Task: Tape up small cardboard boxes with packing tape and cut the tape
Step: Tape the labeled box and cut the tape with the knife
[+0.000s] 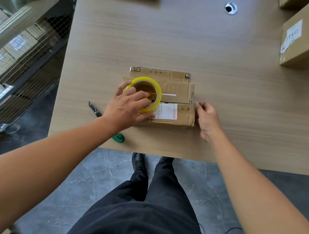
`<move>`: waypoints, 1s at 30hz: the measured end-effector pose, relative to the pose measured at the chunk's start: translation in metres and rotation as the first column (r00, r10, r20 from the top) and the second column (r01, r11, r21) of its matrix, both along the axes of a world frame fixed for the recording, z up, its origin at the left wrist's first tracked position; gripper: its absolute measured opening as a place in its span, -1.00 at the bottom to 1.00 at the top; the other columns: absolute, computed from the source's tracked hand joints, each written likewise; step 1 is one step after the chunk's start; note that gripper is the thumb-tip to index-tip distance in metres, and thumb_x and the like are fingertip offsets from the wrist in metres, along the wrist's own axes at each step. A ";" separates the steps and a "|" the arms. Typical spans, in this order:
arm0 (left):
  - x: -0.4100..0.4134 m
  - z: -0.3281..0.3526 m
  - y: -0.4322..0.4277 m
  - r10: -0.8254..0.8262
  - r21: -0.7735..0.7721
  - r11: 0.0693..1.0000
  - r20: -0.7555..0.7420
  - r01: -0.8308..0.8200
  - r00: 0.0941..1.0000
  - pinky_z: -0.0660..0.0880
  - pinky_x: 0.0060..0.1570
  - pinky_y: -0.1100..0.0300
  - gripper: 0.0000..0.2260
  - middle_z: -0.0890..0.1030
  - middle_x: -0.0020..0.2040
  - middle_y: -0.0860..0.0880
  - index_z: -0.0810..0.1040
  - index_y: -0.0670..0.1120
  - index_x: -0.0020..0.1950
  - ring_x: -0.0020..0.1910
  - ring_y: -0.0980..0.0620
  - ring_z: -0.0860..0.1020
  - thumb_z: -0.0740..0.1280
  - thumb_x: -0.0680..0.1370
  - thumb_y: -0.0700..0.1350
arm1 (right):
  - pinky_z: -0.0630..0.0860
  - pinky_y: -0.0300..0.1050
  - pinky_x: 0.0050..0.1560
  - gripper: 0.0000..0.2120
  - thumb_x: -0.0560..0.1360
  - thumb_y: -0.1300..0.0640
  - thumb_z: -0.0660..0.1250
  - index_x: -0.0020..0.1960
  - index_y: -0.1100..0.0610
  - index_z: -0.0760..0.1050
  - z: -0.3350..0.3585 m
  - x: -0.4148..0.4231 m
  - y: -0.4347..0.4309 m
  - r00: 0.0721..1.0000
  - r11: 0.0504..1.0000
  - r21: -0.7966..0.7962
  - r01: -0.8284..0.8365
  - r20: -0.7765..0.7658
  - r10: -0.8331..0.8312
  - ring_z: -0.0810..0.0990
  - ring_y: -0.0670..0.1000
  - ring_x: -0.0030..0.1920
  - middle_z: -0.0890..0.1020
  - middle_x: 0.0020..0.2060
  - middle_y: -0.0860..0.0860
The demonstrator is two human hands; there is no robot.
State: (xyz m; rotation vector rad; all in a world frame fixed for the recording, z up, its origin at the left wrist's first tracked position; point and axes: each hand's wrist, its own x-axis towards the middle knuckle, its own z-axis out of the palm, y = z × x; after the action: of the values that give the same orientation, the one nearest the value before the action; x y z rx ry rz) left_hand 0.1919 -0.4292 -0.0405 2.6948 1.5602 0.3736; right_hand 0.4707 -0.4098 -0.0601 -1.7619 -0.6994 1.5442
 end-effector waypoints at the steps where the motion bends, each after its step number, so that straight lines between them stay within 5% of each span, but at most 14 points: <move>1: 0.000 -0.003 -0.001 0.002 0.009 1.000 0.005 -0.002 1.000 0.13 0.48 -0.12 -0.61 0.65 0.17 0.03 0.66 -0.02 0.03 0.03 -0.12 0.58 0.29 0.58 0.28 | 0.53 -0.06 -0.14 -0.86 0.65 0.09 0.31 -0.06 0.12 0.51 -0.003 -0.004 -0.001 0.998 0.999 0.010 -0.034 0.049 0.033 0.56 0.00 -0.18 0.61 -0.15 0.10; 5: 0.002 0.000 -0.002 -0.001 -0.013 1.000 0.014 0.001 1.000 0.13 0.50 -0.15 -0.62 0.64 0.18 0.01 0.66 -0.04 0.04 0.05 -0.14 0.57 0.30 0.58 0.25 | 0.49 0.02 0.20 -0.65 0.67 0.05 0.22 0.40 0.17 0.36 0.002 -0.003 0.007 0.812 0.963 0.006 -0.268 0.539 0.223 0.55 0.08 0.18 0.55 0.21 0.12; 8: 0.002 0.007 -0.002 -0.010 -0.052 0.999 0.001 0.010 1.000 0.12 0.50 -0.16 -0.62 0.64 0.18 0.01 0.66 -0.05 0.04 0.07 -0.14 0.57 0.31 0.57 0.25 | 0.30 -0.11 0.42 -0.50 0.67 0.07 0.11 0.58 0.17 0.18 0.024 -0.011 0.016 0.824 0.930 0.288 -0.228 0.566 0.027 0.39 0.05 0.43 0.39 0.45 0.12; 9: 0.002 0.008 -0.001 -0.015 -0.058 0.998 -0.002 0.015 1.000 0.12 0.51 -0.16 -0.61 0.64 0.17 0.01 0.65 -0.05 0.03 0.07 -0.14 0.57 0.30 0.57 0.26 | 0.20 -0.11 0.49 -0.50 0.69 0.05 0.08 0.59 0.16 0.18 0.029 -0.021 0.016 0.824 0.883 0.339 -0.324 0.560 0.088 0.30 0.06 0.51 0.34 0.51 0.12; 11: 0.000 0.013 0.003 -0.060 -0.059 0.997 -0.021 0.059 0.998 0.14 0.52 -0.16 -0.59 0.63 0.08 -0.01 0.61 -0.07 -0.01 0.05 -0.12 0.56 0.28 0.57 0.27 | -0.08 -0.06 0.59 -0.49 0.72 0.00 0.02 0.64 0.11 0.08 0.026 -0.041 0.006 0.667 0.762 0.227 -0.606 0.668 0.332 -0.02 0.08 0.63 0.12 0.62 0.07; 13: -0.011 0.020 0.010 -0.156 -0.038 0.987 -0.023 0.155 0.987 0.23 0.51 -0.14 -0.58 0.59 -0.09 -0.03 0.56 -0.09 -0.09 -0.02 -0.10 0.55 0.28 0.58 0.27 | -0.19 0.03 0.60 -0.46 0.72 -0.08 -0.06 0.65 0.06 -0.01 0.014 -0.050 -0.004 0.440 0.681 0.070 -0.729 0.810 0.387 -0.21 0.06 0.63 -0.04 0.64 0.02; 15: -0.026 0.033 0.017 -0.263 -0.074 0.961 0.069 0.268 0.962 0.44 0.32 -0.14 -0.60 0.57 -0.19 -0.05 0.56 -0.11 -0.14 -0.10 -0.11 0.55 0.31 0.58 0.23 | -0.20 0.06 0.60 -0.41 0.70 -0.17 -0.16 0.66 0.04 -0.06 0.009 -0.053 -0.008 0.336 0.672 0.014 -0.741 0.873 0.353 -0.25 0.04 0.62 -0.10 0.65 0.00; 17: -0.032 0.052 0.021 -0.310 -0.181 0.921 0.192 0.344 0.931 0.56 -0.03 -0.08 -0.63 0.58 -0.20 -0.06 0.56 -0.11 -0.12 -0.16 -0.12 0.55 0.32 0.59 0.20 | -0.18 0.07 0.60 -0.36 0.67 -0.24 -0.22 0.66 0.03 -0.10 0.009 -0.054 -0.007 0.319 0.668 0.014 -0.744 0.886 0.337 -0.24 0.02 0.62 -0.10 0.65 0.00; 20: -0.032 0.078 0.028 -0.229 -0.250 0.931 0.171 0.267 0.958 0.53 -0.25 0.03 -0.59 0.62 -0.18 -0.03 0.55 -0.04 0.03 -0.24 -0.11 0.57 0.21 0.57 0.29 | -0.14 0.08 0.61 -0.33 0.65 -0.28 -0.28 0.66 0.02 -0.16 0.008 -0.055 -0.007 0.302 0.674 -0.005 -0.739 0.892 0.337 -0.27 0.01 0.62 -0.12 0.64 -0.01; 24: -0.076 0.075 0.037 0.006 -0.360 0.933 -0.004 -0.007 1.000 0.36 -0.27 0.14 -0.68 0.52 -0.32 0.14 0.61 0.08 0.07 -0.20 -0.11 0.62 0.26 0.56 0.28 | -0.16 0.09 0.61 -0.26 0.58 -0.36 -0.39 0.65 0.01 -0.21 0.007 -0.058 -0.007 0.215 0.675 -0.092 -0.732 0.909 0.358 -0.33 0.01 0.60 -0.19 0.64 -0.02; 30: -0.092 0.039 0.047 0.114 -0.481 0.865 -0.092 -0.144 0.989 0.47 -0.13 0.11 -0.65 0.69 -0.08 -0.01 0.69 0.14 0.00 -0.11 -0.04 0.57 0.28 0.54 0.35 | -0.17 0.06 0.61 -0.21 0.56 -0.43 -0.32 0.64 -0.02 -0.28 0.006 -0.056 -0.004 0.123 0.664 -0.174 -0.727 0.919 0.375 -0.37 0.01 0.59 -0.27 0.62 -0.04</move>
State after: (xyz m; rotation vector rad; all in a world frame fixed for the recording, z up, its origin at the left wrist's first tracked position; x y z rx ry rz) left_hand 0.1002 -0.3821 -0.0010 2.2383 1.5903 -0.1003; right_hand 0.4142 -0.4134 -0.0540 -2.0965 -2.3206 0.4765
